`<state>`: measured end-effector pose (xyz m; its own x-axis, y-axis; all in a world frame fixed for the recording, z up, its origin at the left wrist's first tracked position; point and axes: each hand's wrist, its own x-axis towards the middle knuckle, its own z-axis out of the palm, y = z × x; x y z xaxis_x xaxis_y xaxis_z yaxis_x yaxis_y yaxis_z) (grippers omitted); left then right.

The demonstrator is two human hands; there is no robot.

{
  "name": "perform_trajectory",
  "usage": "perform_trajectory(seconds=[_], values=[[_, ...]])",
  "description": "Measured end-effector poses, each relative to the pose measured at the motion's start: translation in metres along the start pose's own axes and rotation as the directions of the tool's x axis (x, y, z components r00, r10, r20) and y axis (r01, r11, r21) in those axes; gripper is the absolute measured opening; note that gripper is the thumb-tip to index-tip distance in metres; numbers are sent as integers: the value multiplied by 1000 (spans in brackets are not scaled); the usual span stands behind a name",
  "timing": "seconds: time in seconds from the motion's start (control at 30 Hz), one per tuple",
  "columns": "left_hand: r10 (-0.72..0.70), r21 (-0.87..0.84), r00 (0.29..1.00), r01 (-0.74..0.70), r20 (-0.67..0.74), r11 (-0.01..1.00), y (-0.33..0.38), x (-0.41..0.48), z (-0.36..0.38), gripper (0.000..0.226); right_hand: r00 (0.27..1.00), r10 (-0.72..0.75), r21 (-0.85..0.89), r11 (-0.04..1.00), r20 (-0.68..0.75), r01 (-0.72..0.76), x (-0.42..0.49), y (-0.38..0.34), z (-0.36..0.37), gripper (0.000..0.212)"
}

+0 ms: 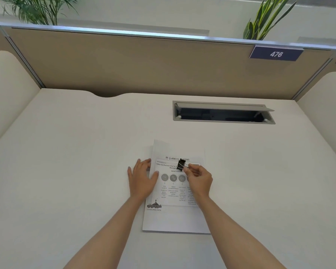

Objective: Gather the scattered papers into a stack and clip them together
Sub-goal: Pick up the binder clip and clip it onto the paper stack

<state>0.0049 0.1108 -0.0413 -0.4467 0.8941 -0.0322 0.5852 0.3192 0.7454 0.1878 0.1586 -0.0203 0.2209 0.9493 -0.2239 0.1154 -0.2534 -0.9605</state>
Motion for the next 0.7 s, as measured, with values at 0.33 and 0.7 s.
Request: perform_trajectory(seconds=[0.33, 0.7], values=[[-145, -160, 985, 158, 90, 974, 42, 63, -17, 29, 1000, -7, -9, 1000, 2, 7, -1, 2, 0, 17], [-139, -177, 990, 137, -2, 975, 50, 83, -22, 19, 1000, -2, -46, 999, 1, 2, -1, -3, 0, 14]])
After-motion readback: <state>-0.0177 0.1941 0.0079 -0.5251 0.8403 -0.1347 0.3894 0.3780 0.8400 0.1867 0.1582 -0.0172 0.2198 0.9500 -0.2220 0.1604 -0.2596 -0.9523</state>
